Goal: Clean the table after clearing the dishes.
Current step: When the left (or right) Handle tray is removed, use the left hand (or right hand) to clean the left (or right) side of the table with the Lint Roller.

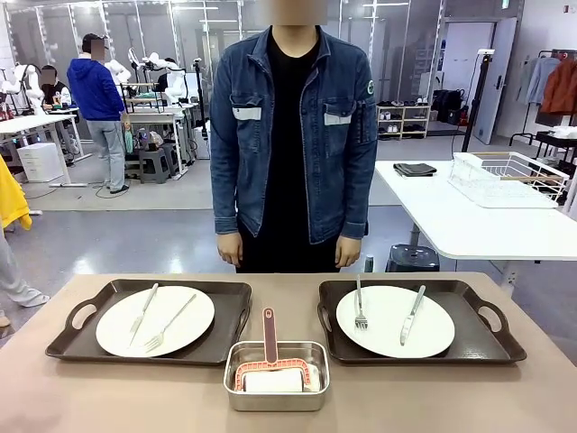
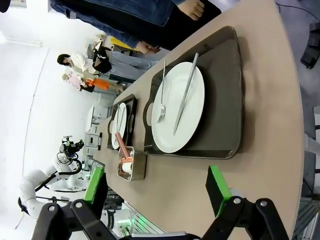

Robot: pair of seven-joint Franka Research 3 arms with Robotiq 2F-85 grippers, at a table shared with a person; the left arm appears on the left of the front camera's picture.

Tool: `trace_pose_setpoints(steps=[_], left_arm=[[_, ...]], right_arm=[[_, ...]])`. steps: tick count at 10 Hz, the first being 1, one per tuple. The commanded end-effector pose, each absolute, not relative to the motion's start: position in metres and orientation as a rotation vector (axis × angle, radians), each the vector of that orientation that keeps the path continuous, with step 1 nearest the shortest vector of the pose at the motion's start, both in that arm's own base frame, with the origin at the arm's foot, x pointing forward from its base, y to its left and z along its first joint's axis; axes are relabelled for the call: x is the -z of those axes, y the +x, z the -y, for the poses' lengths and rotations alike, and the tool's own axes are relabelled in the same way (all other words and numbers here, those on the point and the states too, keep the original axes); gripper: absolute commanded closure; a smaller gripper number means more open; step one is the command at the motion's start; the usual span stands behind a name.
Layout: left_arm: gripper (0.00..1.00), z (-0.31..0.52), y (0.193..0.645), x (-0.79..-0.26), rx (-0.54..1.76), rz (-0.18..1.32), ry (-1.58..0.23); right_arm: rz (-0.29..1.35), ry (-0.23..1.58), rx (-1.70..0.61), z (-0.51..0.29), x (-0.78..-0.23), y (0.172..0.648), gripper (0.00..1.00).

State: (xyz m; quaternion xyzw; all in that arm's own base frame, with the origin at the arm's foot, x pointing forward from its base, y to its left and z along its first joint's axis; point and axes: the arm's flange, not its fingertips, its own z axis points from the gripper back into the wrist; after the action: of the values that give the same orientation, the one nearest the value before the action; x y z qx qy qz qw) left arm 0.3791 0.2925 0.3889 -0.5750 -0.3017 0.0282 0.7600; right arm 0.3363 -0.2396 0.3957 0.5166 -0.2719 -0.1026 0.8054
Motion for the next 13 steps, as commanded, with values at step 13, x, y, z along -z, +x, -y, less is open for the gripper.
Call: trace_pose_setpoints(steps=[13], left_arm=[[0.00,-0.2950,0.3746,-0.3892,-0.052,0.657,-1.250]], right_arm=[[0.588,1.108,0.201,0.2398,-0.3981,0.3319,0.00]])
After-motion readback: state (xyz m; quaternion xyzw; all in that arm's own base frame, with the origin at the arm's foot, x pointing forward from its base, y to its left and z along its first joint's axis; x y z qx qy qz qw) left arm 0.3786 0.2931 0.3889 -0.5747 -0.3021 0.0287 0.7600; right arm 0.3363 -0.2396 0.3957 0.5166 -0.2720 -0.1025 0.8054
